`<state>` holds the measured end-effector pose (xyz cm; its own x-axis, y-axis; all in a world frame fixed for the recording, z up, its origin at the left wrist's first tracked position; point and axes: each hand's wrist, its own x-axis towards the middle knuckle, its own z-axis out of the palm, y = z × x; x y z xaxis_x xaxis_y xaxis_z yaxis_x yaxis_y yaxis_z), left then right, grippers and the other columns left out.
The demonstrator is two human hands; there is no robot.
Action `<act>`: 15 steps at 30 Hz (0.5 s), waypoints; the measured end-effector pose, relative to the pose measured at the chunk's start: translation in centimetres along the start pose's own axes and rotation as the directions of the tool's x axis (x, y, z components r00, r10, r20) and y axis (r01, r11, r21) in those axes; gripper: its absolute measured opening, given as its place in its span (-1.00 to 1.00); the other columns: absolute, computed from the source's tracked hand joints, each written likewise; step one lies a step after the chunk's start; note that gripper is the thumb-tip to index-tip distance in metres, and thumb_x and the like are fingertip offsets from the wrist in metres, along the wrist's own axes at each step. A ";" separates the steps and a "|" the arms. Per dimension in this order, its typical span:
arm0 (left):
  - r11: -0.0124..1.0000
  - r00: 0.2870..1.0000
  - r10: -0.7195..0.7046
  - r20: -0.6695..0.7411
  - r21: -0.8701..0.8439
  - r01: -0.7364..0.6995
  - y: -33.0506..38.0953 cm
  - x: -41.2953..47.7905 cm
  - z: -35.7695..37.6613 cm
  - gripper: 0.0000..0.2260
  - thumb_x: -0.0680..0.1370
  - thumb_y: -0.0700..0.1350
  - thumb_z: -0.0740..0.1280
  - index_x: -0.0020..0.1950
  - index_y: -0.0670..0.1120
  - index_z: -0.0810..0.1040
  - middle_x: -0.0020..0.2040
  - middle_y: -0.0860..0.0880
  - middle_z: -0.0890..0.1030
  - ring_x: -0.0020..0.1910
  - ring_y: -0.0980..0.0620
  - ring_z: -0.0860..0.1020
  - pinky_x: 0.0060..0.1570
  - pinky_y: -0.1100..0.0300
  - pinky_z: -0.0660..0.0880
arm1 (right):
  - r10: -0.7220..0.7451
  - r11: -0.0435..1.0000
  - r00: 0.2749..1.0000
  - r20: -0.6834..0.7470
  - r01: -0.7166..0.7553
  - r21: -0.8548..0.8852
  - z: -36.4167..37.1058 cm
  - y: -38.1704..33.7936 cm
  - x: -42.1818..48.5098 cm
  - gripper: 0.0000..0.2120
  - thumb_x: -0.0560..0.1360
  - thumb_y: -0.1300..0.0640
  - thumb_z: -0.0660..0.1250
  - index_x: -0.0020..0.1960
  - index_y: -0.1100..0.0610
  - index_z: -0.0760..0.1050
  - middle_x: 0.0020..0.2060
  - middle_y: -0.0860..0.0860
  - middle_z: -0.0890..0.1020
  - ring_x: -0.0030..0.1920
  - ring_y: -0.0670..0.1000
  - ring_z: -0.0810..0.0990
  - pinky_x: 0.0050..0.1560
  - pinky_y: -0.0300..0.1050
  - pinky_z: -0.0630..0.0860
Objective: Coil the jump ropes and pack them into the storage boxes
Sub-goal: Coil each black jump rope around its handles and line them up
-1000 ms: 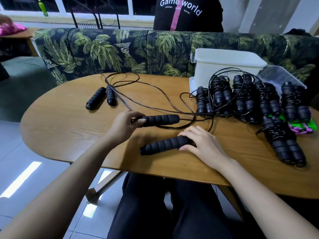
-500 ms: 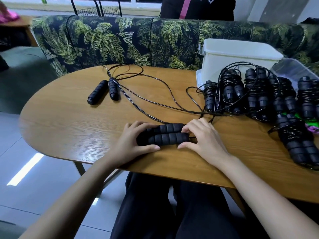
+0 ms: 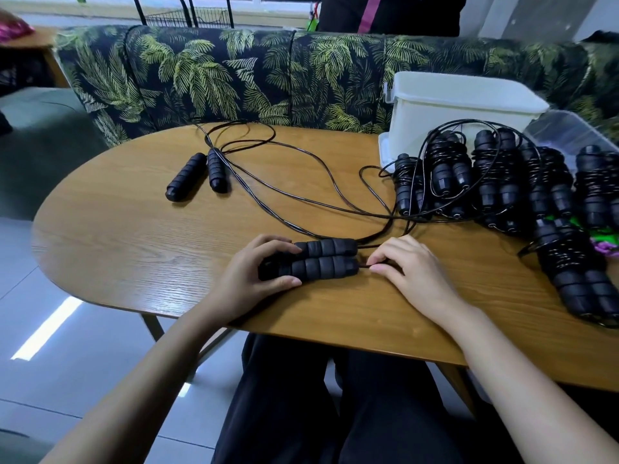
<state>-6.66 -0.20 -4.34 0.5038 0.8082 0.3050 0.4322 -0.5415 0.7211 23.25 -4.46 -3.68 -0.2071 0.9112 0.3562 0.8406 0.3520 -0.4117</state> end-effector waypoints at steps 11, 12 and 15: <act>1.000 1.000 -0.001 -0.012 -0.032 0.000 -0.1 -0.1 0.0 -0.58 0.36 0.20 0.47 0.16 0.07 0.61 0.25 0.11 0.52 0.27 0.17 0.50 0.26 0.28 0.40 | 0.026 0.999 0.999 0.043 -0.025 -0.035 -0.1 -0.4 -0.1 -0.96 0.56 0.13 0.33 -0.02 0.06 0.56 -0.12 -0.28 0.42 0.02 -0.13 0.43 0.09 -0.10 0.42; 1.000 1.000 0.002 -0.013 -0.030 -0.002 -0.1 -0.1 0.0 -0.59 0.37 0.20 0.47 0.15 0.07 0.61 0.25 0.10 0.52 0.27 0.17 0.50 0.26 0.29 0.40 | 0.022 0.999 0.999 0.044 -0.021 -0.038 -0.1 -0.4 -0.1 -0.97 0.56 0.13 0.34 -0.02 0.06 0.55 -0.13 -0.31 0.40 0.02 -0.14 0.43 0.10 -0.10 0.43; 1.000 1.000 0.020 -0.013 -0.023 -0.020 0.1 -0.1 0.1 -0.66 0.40 0.17 0.45 0.09 0.06 0.60 0.22 0.07 0.52 0.24 0.15 0.51 0.24 0.28 0.41 | 0.023 0.999 0.999 0.035 -0.022 -0.036 0.0 -0.2 -0.1 -0.92 0.55 0.09 0.35 0.04 0.04 0.54 -0.04 -0.27 0.45 0.09 -0.16 0.41 0.15 -0.11 0.43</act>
<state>-6.56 -0.31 -4.40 0.5029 0.8000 0.3272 0.4047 -0.5524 0.7288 23.09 -4.64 -3.60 -0.2051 0.9261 0.3166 0.8625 0.3239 -0.3887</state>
